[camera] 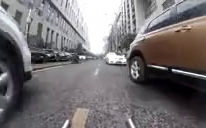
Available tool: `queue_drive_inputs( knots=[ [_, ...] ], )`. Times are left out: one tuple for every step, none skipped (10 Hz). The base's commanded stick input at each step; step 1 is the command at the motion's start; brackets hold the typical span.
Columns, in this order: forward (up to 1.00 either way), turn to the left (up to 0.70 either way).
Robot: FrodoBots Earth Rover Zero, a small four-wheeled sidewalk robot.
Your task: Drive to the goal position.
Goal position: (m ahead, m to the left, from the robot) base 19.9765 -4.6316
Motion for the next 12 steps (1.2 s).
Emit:
queue_drive_inputs(
  knots=[
    [0.70,-0.14],
    [0.70,-0.14],
    [0.70,-0.14],
    [0.70,-0.14],
    [0.70,-0.14],
    [0.70,-0.14],
    [0.70,-0.08],
    [0.70,0.00],
    [0.70,0.00],
    [0.70,0.00],
    [0.70,0.00],
    [0.70,0.00]
  ],
)
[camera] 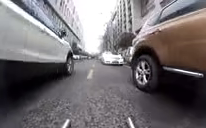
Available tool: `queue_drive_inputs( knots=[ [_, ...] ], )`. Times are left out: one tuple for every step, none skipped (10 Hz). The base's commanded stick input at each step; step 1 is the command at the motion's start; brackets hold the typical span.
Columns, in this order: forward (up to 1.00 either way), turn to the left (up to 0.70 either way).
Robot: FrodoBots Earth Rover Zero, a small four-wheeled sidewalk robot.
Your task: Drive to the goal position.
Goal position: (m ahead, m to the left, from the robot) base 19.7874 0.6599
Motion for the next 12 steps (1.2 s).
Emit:
queue_drive_inputs(
  knots=[
    [0.70,0.00],
    [0.70,0.00],
    [0.70,0.00],
    [0.70,0.00],
    [0.70,0.00],
    [0.70,0.00],
    [0.70,0.00],
    [0.70,0.00],
    [0.70,0.00],
    [0.70,0.00],
    [0.70,0.00],
    [0.70,0.00]
  ],
)
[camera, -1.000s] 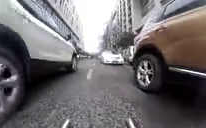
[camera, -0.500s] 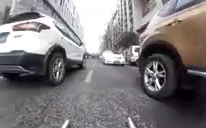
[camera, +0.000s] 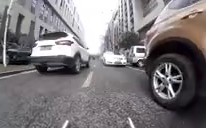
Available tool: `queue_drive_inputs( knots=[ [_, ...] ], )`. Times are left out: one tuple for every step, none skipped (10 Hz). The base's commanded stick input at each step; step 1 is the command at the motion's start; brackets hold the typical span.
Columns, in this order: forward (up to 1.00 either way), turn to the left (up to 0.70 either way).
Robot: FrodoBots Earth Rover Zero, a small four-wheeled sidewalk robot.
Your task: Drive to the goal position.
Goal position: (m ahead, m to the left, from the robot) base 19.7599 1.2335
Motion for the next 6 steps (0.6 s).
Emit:
queue_drive_inputs(
  knots=[
    [0.70,0.00],
    [0.70,0.00],
    [0.70,0.00],
    [0.70,0.00],
    [0.70,0.00],
    [0.70,0.00]
  ],
)
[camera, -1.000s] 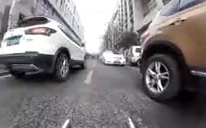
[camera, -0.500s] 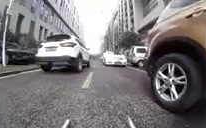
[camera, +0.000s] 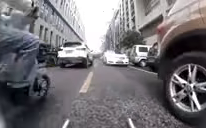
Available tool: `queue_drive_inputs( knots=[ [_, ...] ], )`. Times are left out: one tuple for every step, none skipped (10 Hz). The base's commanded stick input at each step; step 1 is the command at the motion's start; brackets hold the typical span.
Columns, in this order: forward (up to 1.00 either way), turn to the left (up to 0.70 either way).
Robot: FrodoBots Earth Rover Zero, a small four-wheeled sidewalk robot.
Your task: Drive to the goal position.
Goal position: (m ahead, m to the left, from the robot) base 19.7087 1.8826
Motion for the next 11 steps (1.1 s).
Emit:
queue_drive_inputs(
  knots=[
    [0.70,0.00],
    [0.70,0.00],
    [0.70,0.00],
    [0.70,0.00],
    [0.70,0.00],
    [0.70,0.00],
    [0.70,0.00],
    [0.70,0.00],
    [0.70,-0.11],
    [0.70,-0.14],
    [0.70,-0.14]
  ],
)
